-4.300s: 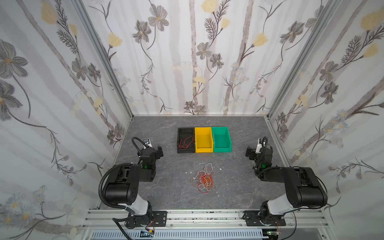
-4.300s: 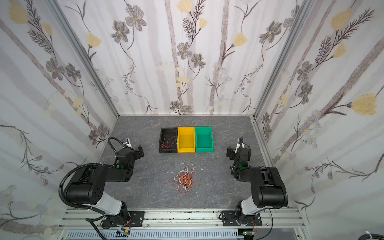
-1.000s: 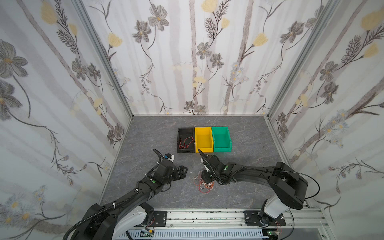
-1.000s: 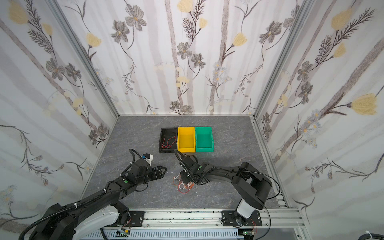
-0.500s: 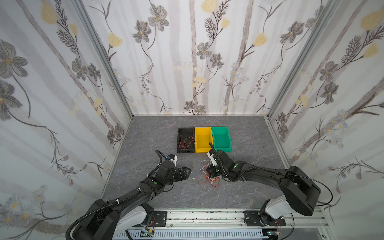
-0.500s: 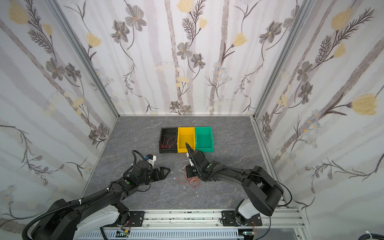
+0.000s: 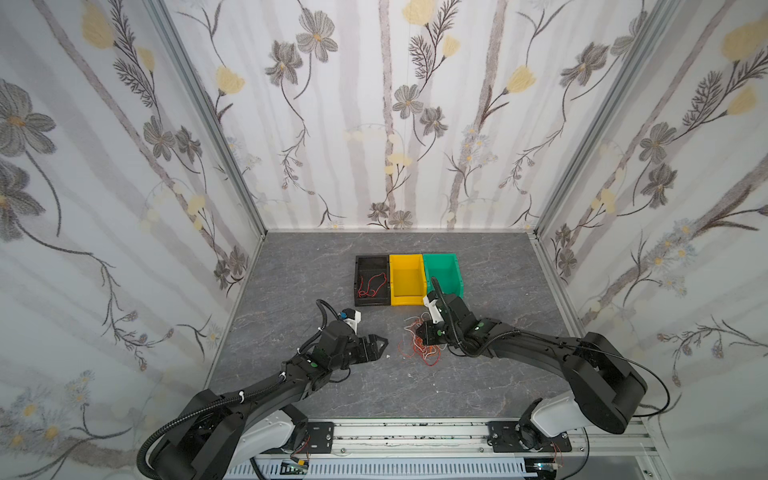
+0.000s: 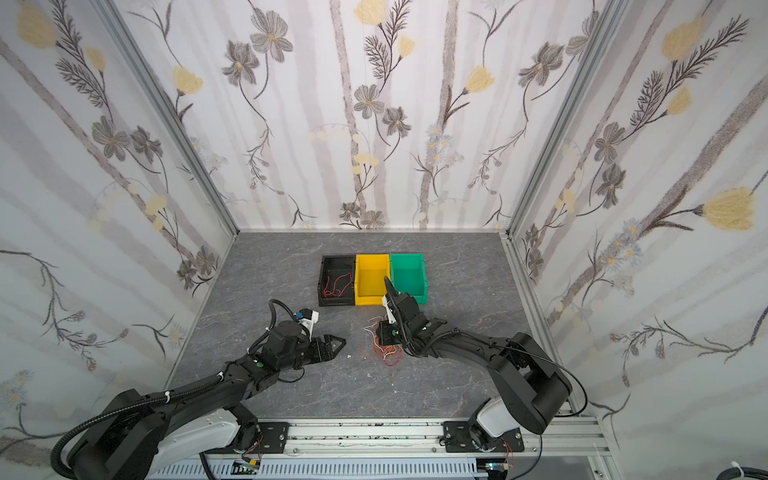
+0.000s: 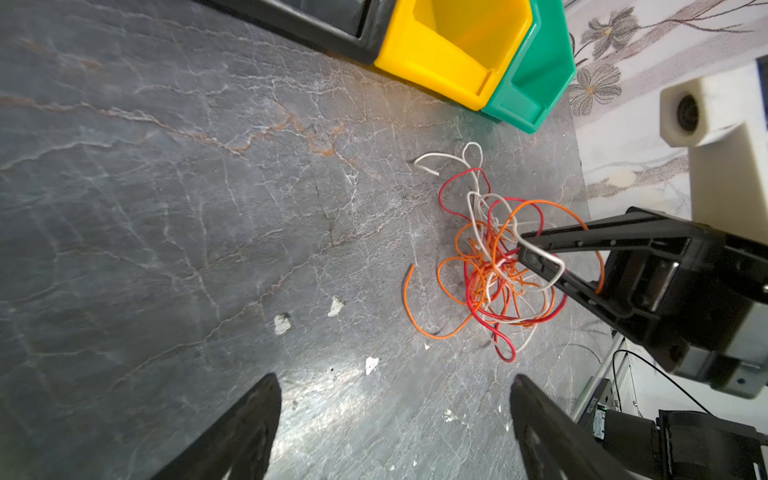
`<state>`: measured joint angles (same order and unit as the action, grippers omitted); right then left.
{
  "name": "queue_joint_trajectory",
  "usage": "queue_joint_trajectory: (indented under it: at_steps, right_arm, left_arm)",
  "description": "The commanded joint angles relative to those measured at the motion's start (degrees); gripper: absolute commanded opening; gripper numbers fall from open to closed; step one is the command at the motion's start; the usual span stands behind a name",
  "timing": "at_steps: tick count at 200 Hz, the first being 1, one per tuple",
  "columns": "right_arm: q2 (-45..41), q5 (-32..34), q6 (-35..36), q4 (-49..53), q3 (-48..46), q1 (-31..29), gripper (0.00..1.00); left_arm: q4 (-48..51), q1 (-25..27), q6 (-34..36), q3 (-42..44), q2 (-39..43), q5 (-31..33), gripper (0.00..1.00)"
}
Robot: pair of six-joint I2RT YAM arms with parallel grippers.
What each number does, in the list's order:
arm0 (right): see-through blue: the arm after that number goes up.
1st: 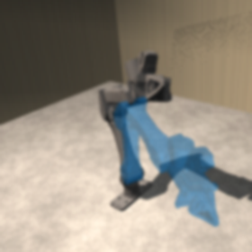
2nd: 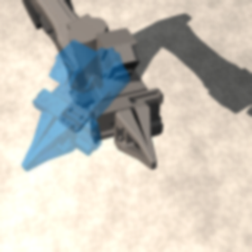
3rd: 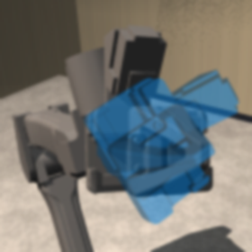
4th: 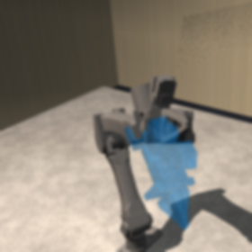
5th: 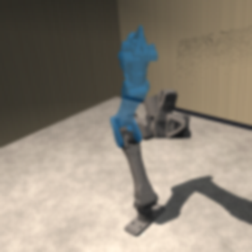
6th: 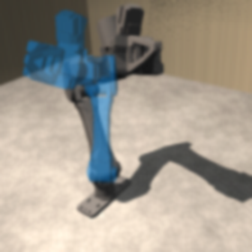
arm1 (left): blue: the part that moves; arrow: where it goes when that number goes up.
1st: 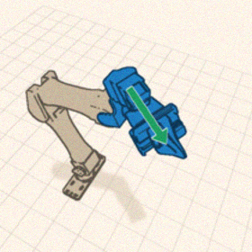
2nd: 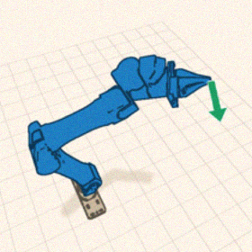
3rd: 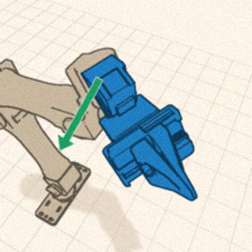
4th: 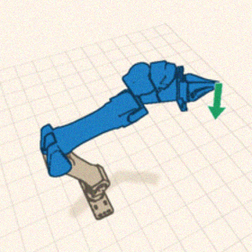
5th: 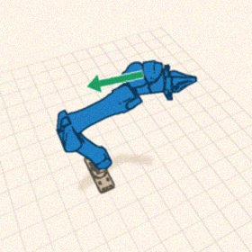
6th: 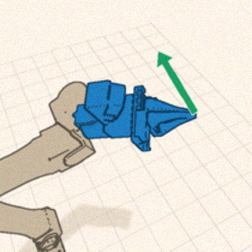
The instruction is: Untangle the cables
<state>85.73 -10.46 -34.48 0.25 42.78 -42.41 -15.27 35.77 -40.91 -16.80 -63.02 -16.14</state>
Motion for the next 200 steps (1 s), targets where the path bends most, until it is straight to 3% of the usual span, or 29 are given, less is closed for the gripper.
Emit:
queue_joint_trajectory:
  at_steps: [1,65,102,156,200]
  right_arm:
    - [0.49,3.74,0.65,4.37,0.87,-0.12,0.19]
    - [-2.26,15.09,4.25,16.99,5.85,-5.04,0.6]
    - [1.08,14.34,3.48,17.2,7.34,-5.12,0.78]
    - [8.98,11.25,2.05,14.05,9.81,-5.66,0.73]
    - [12.11,11.16,1.48,13.62,9.93,-5.62,0.51]
  left_arm:
    - [-3.23,0.13,-0.43,0.09,-0.59,0.0,0.87]
    - [-3.27,0.18,0.21,-0.15,-1.39,0.35,0.86]
    - [-3.37,0.24,0.3,-0.25,-1.71,0.19,0.86]
    - [-2.41,0.18,0.26,-0.14,-0.64,0.26,0.85]
    - [-1.61,0.18,0.48,-0.04,0.36,0.39,0.84]
